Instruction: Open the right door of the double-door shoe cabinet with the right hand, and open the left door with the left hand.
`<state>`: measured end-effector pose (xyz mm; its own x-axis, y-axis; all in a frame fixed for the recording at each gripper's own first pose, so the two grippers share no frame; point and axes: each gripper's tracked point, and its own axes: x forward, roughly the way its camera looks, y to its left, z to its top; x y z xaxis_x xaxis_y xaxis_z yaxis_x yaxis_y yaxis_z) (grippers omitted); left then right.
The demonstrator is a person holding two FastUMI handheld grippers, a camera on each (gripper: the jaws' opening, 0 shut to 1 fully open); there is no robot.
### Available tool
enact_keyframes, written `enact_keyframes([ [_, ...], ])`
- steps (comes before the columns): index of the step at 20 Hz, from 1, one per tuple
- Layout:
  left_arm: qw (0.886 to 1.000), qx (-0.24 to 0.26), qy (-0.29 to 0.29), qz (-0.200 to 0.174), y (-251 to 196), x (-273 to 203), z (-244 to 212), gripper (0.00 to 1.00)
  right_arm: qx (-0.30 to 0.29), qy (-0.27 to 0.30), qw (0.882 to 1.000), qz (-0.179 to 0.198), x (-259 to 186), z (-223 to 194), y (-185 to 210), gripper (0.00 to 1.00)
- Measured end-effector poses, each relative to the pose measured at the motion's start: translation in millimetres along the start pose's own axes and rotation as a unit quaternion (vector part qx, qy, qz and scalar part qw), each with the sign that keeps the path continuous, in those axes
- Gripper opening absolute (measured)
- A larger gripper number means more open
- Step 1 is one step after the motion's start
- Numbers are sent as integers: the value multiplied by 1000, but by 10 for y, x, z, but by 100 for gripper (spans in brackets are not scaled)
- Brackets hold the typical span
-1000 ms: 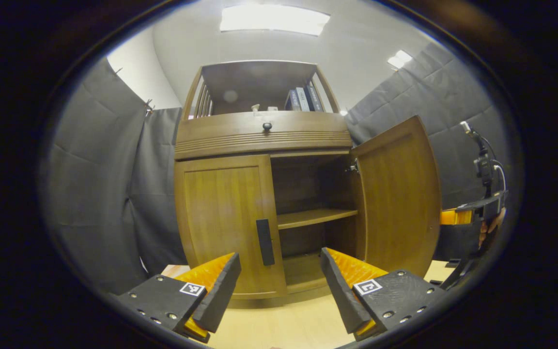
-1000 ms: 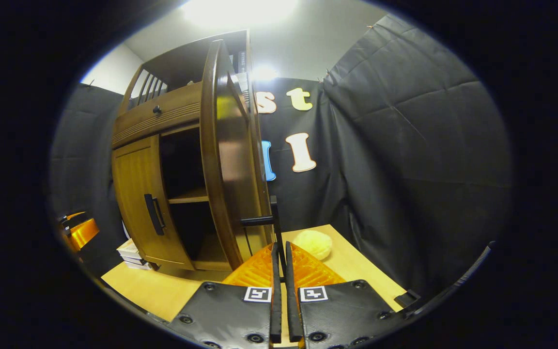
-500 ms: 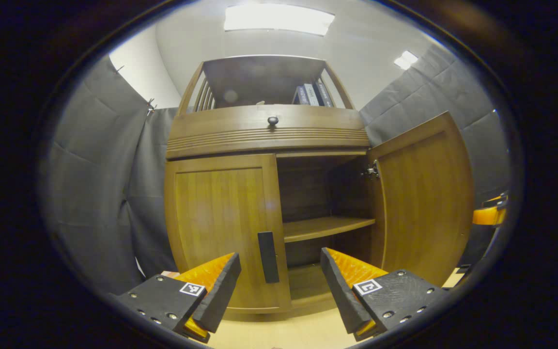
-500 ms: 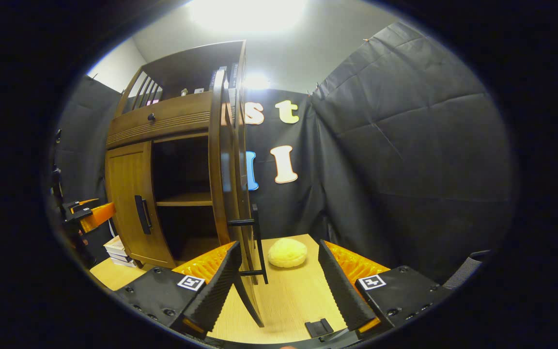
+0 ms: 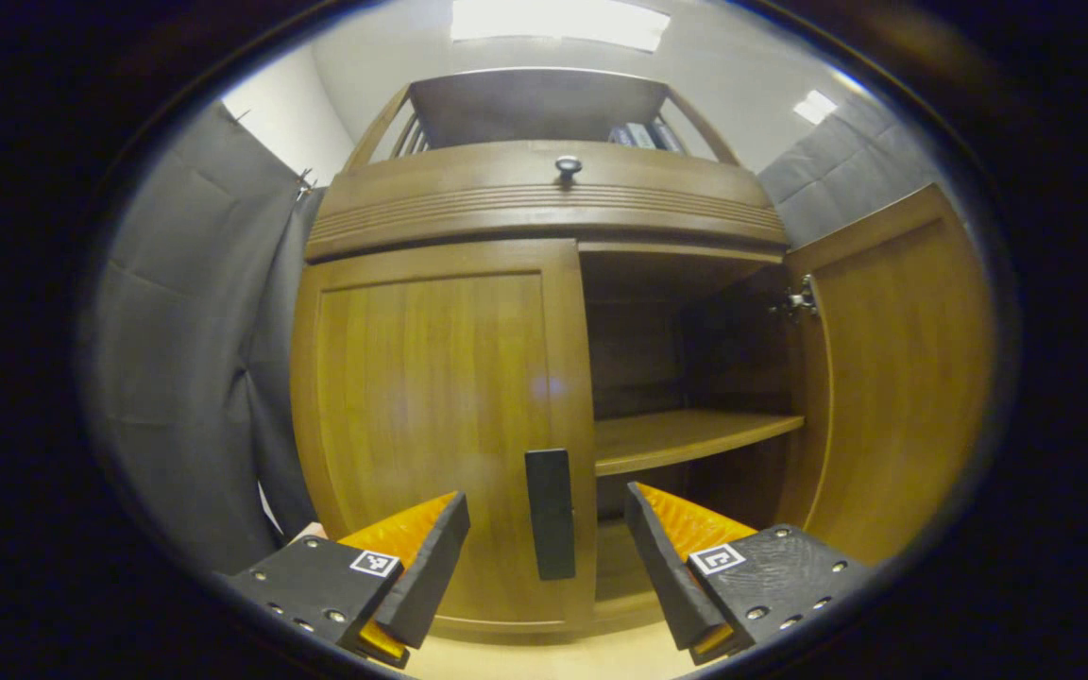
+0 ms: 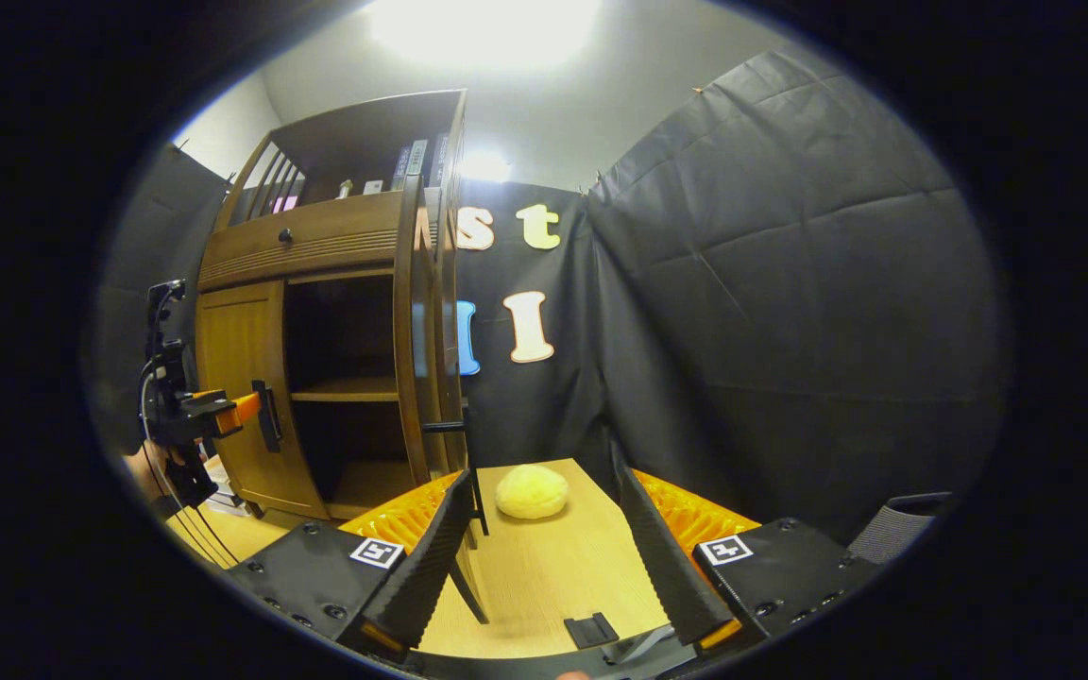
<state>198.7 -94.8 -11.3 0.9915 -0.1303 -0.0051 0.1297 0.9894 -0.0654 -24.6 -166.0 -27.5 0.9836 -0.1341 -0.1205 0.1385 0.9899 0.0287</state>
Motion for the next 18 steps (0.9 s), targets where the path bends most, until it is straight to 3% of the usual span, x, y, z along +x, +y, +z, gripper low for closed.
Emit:
enact_keyframes([
  [2,1000,-10,8,3,29,161,-84,96,-1,6,1000,-4,-27,-32,-18,100],
  [4,1000,-8,15,3,50,301,-139,96,1,12,1000,-5,-38,-77,-30,92],
  [6,1000,0,20,1,41,413,-173,96,2,15,1000,-5,-34,-95,-3,98],
  [11,999,-7,35,-7,-73,642,-276,64,-2,17,1000,5,-9,-118,117,98],
  [18,998,-22,51,-5,-46,397,-267,26,-2,15,1000,27,38,-144,315,98],
])
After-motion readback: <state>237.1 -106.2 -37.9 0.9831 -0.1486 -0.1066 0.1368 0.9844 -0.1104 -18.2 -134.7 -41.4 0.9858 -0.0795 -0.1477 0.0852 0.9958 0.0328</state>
